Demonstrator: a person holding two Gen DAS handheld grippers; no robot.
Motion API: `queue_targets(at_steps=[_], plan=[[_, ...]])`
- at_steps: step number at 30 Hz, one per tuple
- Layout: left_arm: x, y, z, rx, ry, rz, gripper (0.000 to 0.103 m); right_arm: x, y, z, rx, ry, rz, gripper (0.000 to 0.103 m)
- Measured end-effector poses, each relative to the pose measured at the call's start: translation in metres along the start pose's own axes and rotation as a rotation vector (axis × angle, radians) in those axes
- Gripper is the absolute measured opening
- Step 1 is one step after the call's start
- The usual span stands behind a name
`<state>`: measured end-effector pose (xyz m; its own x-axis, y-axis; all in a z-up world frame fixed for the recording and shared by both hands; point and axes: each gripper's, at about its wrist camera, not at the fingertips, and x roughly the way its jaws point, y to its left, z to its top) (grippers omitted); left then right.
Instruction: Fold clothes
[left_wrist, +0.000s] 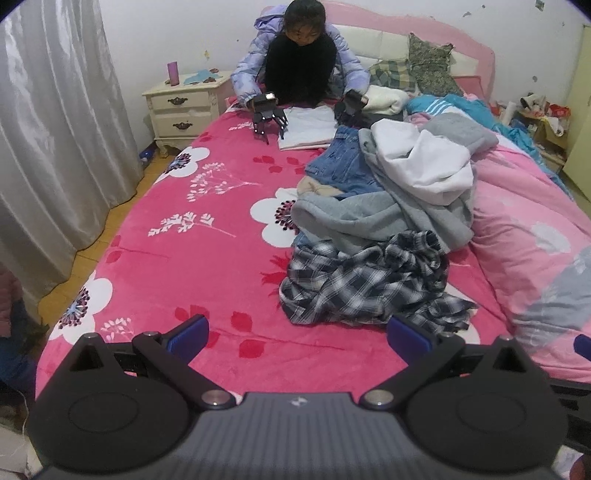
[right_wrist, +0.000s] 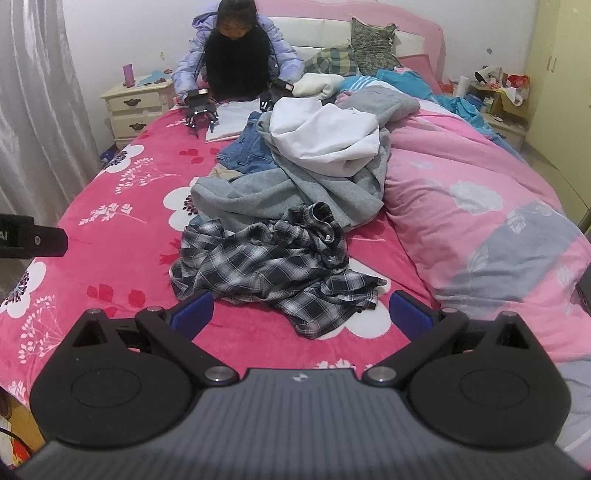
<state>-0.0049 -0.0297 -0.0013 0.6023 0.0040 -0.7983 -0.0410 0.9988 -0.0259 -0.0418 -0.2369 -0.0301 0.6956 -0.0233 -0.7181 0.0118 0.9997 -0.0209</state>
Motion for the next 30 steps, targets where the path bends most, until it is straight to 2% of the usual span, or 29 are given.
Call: queue_targets(at_steps=[16,30], plan=[[0.014,0.003,-0.002,-0.016,0.063,0.020,0.103,0.005,0.002,-0.004,-0.001,0.026,-0.019,0.102],[0.015,-0.002,-0.001,-0.004,0.074,0.043,0.103,0.009,0.002,-0.003,-0.005,0.039,-0.024,0.102]])
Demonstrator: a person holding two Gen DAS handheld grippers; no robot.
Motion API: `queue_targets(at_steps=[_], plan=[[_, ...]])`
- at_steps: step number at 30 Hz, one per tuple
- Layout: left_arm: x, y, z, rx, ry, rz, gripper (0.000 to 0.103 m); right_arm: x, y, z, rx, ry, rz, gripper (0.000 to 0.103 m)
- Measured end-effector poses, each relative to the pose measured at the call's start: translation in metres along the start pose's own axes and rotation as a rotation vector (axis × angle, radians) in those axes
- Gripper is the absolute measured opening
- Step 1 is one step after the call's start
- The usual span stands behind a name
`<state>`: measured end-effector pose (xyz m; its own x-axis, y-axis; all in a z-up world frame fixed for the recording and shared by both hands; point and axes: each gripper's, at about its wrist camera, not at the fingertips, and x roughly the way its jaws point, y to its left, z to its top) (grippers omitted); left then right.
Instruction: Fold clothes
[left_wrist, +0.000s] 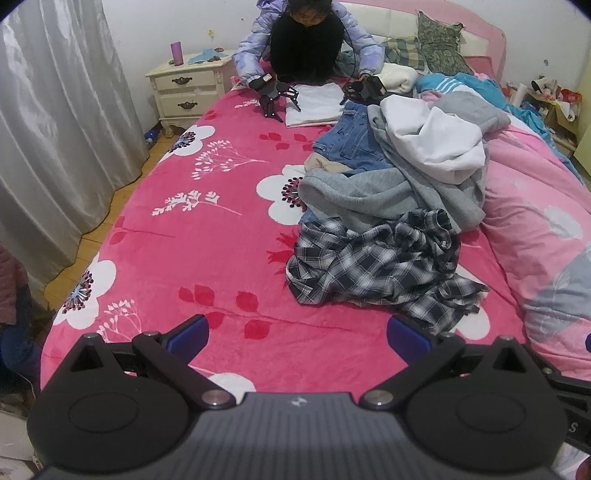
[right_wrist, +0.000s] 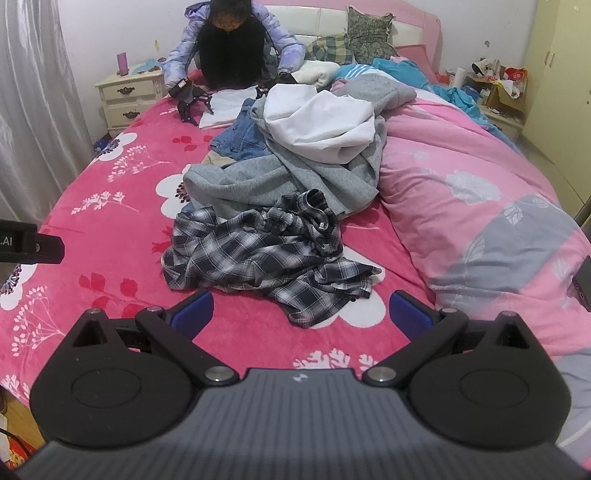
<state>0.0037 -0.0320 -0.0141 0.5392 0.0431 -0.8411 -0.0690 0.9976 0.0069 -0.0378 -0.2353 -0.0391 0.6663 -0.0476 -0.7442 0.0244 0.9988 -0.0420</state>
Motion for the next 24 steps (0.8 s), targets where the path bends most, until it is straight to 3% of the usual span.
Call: queue_targets(at_steps=[24], plan=[[0.0048,-0.0028,0.0014,-0.005,0.012,0.022,0.103,0.0050,-0.0030,0.0018,0.007,0.004,-0.010,0.102]])
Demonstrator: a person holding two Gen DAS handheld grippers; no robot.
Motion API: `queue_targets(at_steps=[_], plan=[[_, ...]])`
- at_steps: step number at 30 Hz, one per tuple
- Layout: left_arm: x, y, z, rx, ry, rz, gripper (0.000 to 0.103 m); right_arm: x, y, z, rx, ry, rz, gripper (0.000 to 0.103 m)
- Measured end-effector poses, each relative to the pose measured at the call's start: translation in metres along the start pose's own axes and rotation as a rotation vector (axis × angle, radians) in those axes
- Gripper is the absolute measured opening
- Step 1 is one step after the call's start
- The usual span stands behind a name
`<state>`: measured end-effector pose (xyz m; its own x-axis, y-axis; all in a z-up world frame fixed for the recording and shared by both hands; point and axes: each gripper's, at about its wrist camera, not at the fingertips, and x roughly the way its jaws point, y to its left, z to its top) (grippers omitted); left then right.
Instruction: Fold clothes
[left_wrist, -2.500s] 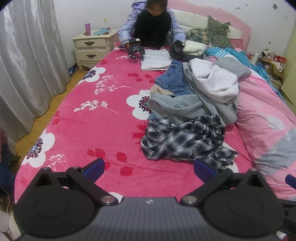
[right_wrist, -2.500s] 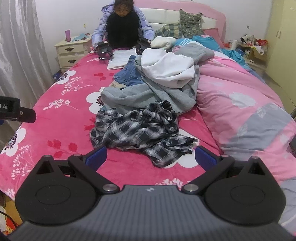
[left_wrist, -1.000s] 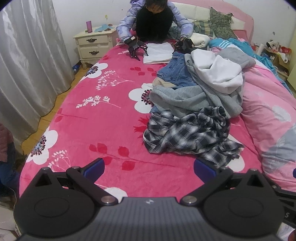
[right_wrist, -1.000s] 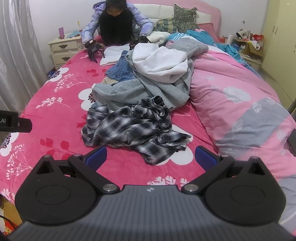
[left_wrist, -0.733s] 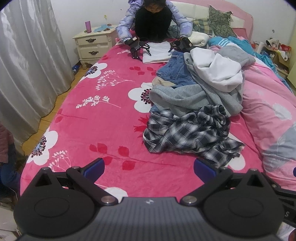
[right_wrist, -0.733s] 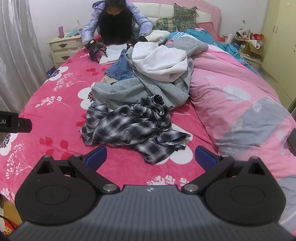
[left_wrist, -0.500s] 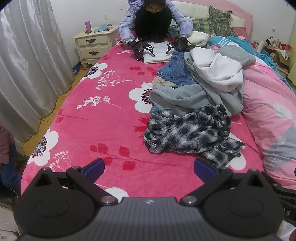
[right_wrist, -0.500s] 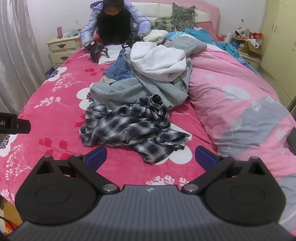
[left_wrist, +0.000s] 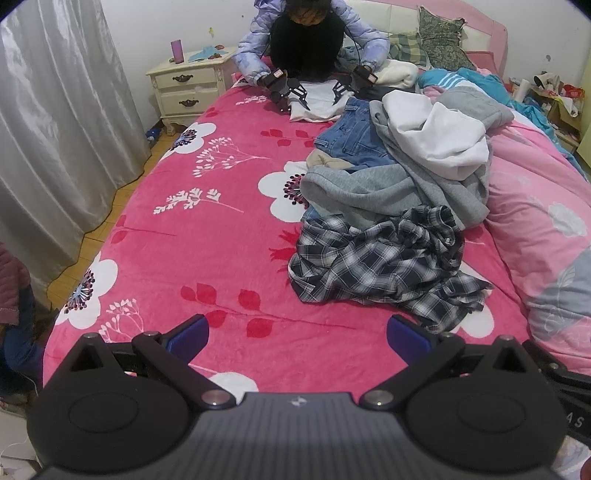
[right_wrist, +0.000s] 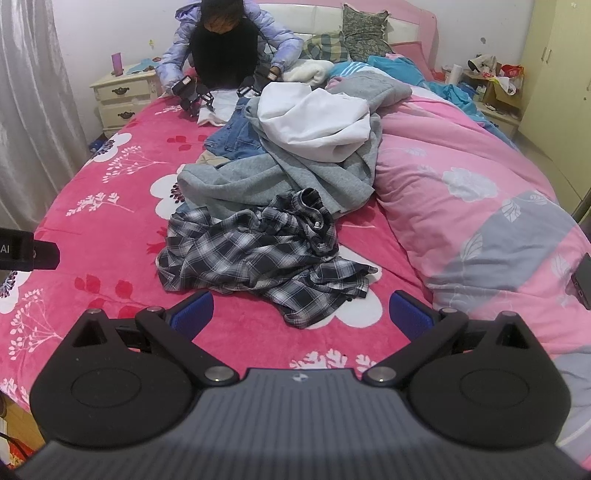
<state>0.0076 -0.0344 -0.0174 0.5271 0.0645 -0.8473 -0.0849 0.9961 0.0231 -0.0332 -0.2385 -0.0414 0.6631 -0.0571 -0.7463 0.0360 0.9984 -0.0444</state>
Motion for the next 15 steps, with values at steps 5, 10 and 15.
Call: queue_targets(at_steps=[5,10,15], plan=[[0.0013,0.0000,0.0007,-0.004,0.004,0.002,0.103,0.0011,-0.0001,0.0013,0.001,0.000,-0.003,0.102],[0.0028,0.0013,0.0021,-0.002,0.008,0.001,0.103,0.0012,0.0003,0.0027,0.004,-0.003,-0.013,0.102],[0.0071,0.0045,0.0050,0.001,0.017,-0.006,0.103,0.0014,0.0013,0.0036,0.009,-0.003,-0.026,0.102]])
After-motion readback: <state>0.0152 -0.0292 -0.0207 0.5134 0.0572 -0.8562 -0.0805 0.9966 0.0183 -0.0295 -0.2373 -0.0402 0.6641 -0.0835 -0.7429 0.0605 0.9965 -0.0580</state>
